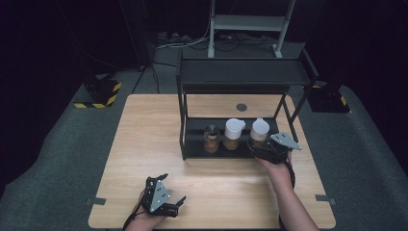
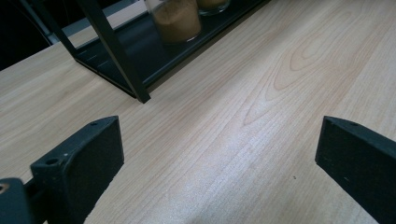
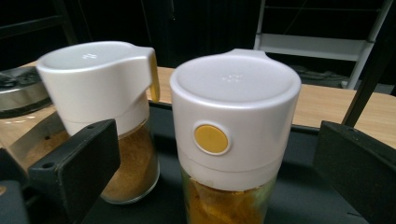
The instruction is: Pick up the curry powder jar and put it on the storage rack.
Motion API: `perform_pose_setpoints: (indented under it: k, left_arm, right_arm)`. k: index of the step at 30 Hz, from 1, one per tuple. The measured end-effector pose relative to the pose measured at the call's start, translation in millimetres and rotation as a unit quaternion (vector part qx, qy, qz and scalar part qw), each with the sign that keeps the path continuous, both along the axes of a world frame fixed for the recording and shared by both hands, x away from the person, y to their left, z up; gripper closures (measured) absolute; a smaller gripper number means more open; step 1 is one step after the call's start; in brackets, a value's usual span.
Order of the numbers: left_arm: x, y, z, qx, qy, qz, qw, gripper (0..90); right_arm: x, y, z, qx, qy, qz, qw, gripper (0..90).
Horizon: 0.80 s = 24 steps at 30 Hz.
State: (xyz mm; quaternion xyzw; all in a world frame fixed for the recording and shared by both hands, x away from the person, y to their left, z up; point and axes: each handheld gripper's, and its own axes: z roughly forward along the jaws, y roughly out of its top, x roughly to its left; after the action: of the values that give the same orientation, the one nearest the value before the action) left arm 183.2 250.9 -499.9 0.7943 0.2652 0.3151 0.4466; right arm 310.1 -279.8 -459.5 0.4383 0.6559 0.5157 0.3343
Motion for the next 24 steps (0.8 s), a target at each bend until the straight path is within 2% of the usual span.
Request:
perform_pose_setpoints:
  k: [10, 19, 24]
  left_arm:
    - [0.1, 0.0, 0.1, -0.001, 0.001, 0.002, 1.0, 1.4]
    - [-0.1, -0.8, 0.3, -0.005, 0.004, 0.01, 0.9999, 1.4]
    - [0.0, -1.1, 0.5, -0.004, 0.004, 0.011, 0.9999, 1.4]
  right_arm:
    - [-16.9, -0.9, 10.6, -0.012, -0.003, 0.001, 0.9999, 0.0]
    - [-42.8, -7.1, 17.5, -0.018, -0.004, 0.003, 0.9998, 0.0]
    - [-59.9, -12.1, 17.9, -0.03, -0.015, 0.005, 0.9994, 0.0]
